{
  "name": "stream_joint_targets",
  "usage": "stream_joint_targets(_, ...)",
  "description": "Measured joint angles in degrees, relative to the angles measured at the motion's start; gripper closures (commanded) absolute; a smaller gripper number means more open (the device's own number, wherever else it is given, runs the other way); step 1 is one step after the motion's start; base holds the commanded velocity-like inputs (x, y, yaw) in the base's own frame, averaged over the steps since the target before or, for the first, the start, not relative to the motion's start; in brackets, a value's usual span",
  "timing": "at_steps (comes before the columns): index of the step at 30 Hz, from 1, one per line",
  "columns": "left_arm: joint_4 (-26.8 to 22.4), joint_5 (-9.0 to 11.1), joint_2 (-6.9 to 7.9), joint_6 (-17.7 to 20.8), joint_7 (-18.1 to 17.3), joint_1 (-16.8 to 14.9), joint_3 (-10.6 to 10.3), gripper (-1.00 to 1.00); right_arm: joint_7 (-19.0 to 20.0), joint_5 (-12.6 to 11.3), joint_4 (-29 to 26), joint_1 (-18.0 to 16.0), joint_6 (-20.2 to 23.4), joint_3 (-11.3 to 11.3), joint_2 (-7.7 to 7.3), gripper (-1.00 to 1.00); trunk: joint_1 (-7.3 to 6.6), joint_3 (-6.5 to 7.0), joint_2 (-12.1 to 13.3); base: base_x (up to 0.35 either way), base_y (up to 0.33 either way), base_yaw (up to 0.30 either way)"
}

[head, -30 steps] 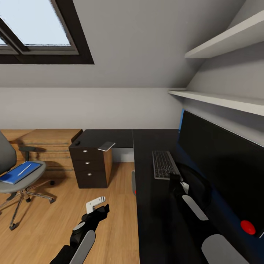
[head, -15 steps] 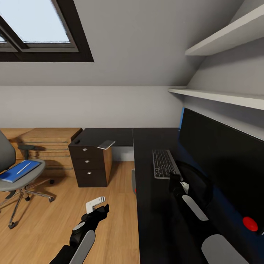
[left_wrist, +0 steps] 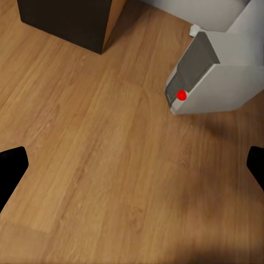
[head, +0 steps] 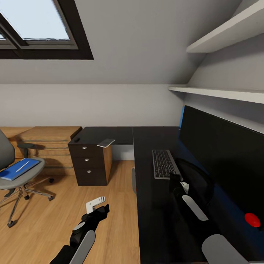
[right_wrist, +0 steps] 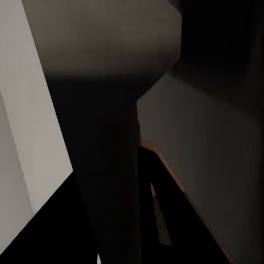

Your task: In the bedroom, organize the workspace by keeping the computer under the desk, ensuring the monitor is on the desk, placing the keyboard on the desk next to the monitor, placing the mouse on the desk next to the keyboard, moving the folder from the swivel chair onto the desk next to the mouse, stacking the notebook on top of the folder with the pen on top of the notebook, and positioning the swivel chair next to the desk.

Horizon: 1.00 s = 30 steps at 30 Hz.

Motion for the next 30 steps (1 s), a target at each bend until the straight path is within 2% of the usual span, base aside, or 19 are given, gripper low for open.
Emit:
stream_joint_targets(21, 0.1, 0.0, 0.00, 0.0, 0.0, 0.0, 0.0, -1.00, -0.2, 0.1, 0.1, 0.0, 0.1, 0.0, 0.00, 1.00, 4.61, -3.77, -8.4, 0.000, 0.000, 0.000)
stream_joint_targets(30, 0.1, 0.0, 0.00, 0.0, 0.0, 0.0, 0.0, -1.00, 0.9, 0.7, 0.0, 0.0, 0.1, 0.0, 0.01, 1.00, 6.59, -5.38, -12.0, 0.000, 0.000, 0.000)
